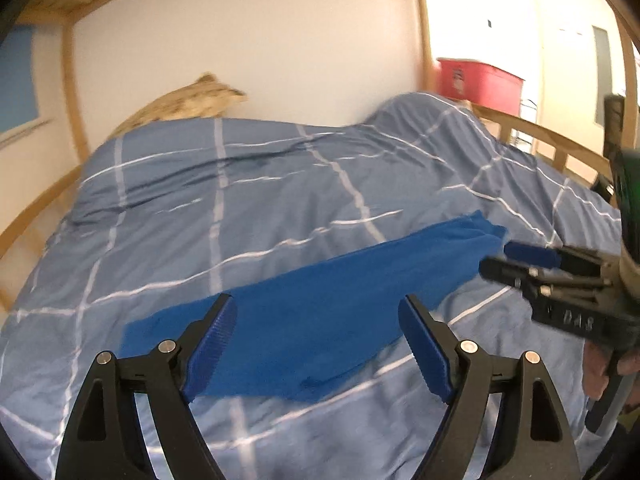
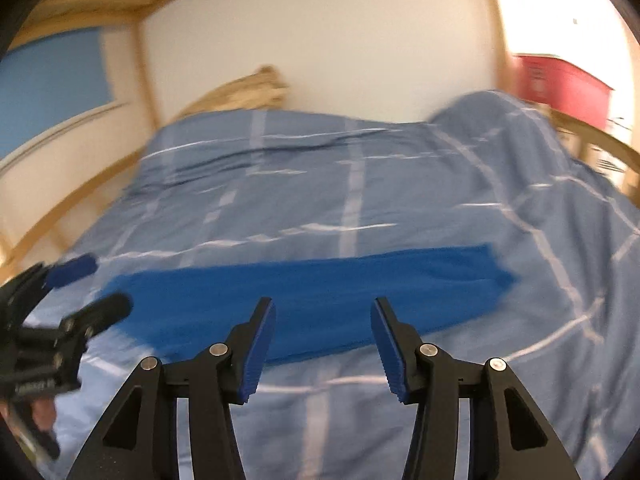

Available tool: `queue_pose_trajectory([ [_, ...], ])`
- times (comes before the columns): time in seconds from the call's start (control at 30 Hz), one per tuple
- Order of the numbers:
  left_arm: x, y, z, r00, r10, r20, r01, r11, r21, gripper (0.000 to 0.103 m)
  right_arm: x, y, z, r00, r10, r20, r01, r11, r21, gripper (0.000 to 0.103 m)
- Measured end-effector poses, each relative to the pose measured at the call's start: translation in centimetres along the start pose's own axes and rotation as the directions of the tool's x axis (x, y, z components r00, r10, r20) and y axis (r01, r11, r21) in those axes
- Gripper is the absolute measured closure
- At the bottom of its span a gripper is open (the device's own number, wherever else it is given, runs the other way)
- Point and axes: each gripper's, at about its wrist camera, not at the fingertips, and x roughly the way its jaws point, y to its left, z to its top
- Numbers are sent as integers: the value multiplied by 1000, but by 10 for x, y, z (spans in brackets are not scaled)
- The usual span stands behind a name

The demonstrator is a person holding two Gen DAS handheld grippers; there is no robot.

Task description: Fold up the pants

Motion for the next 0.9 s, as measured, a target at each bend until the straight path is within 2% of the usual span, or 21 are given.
queue_pose_trajectory([
  [0.13, -19, 54, -26, 996, 89, -9, -89, 996, -29, 20, 11, 62, -19, 994, 98, -38, -101, 993, -57, 53],
  [0.23, -23, 90, -50, 988, 153, -29, -154, 988, -31, 20, 33, 93, -33, 980, 166, -113, -170, 985, -28, 53],
  [0.37, -14, 119, -79, 967, 248, -60, -245, 968, 43, 20, 66, 121, -56, 960, 193, -201, -199, 980, -9, 53],
  [0.47, -2, 126, -95, 957, 283, -72, -276, 957, 93, 20, 84, 134, -68, 950, 204, -237, -212, 977, -9, 53],
  [0.6, 14, 140, -111, 955, 273, -117, -261, 960, 103, 21, 108, 147, -80, 923, 234, -306, -241, 970, 16, 53],
  [0.73, 36, 165, -115, 964, 210, -164, -209, 978, 24, 21, 127, 159, -82, 918, 221, -329, -240, 971, -18, 54],
  [0.9, 59, 188, -112, 976, 114, -185, -126, 990, -56, 21, 145, 166, -84, 922, 178, -343, -203, 979, -38, 54],
])
